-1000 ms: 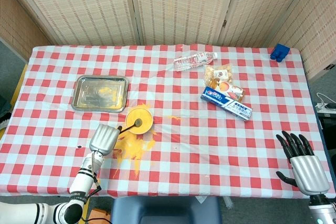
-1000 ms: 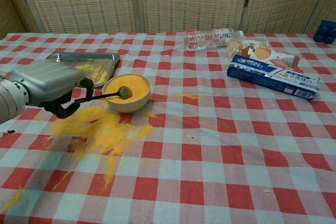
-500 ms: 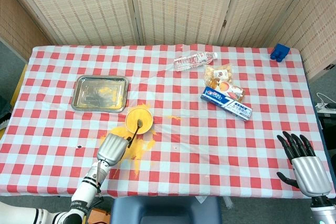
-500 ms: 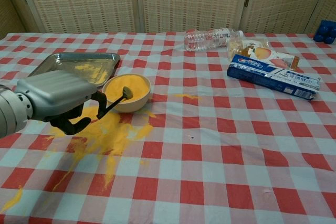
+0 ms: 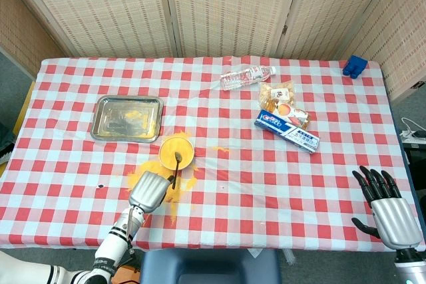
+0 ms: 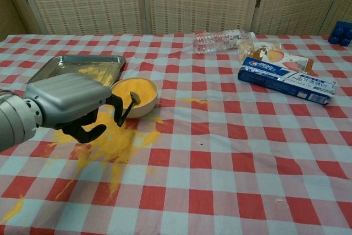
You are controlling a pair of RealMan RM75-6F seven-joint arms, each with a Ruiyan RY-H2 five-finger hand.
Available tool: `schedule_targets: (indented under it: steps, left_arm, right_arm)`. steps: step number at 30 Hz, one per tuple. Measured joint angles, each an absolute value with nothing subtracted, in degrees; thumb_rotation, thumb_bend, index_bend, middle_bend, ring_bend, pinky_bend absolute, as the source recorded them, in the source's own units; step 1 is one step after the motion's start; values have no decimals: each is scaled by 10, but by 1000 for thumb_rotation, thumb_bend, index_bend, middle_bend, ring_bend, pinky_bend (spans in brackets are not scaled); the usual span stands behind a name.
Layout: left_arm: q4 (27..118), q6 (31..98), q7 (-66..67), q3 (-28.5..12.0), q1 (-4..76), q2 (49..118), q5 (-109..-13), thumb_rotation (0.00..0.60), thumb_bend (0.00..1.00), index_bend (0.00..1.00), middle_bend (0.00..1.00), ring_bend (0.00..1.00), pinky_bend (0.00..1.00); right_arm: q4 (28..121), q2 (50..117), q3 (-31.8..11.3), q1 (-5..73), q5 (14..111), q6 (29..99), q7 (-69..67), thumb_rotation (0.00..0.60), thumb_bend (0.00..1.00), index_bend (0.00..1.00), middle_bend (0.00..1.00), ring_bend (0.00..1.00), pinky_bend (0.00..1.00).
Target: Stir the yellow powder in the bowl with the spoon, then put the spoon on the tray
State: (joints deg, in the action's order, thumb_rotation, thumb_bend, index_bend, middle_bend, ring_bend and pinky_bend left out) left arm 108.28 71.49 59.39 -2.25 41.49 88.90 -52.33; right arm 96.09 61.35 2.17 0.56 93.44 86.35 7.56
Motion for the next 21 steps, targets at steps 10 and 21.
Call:
schedule_targets:
  steps: [10,21]
  left_arm:
    - [974,805,492,53,354,906,-772,600,440,268,819,959,1000]
    - [620,896,327,91,298,1043,-948,600,440,263,973,1000,1000]
  right_arm:
    - [962,615,25,2,944,869,79,600,46,0,0,0,0]
    - [962,610,37,-3,971,882,68,600,46,0,0,0,0]
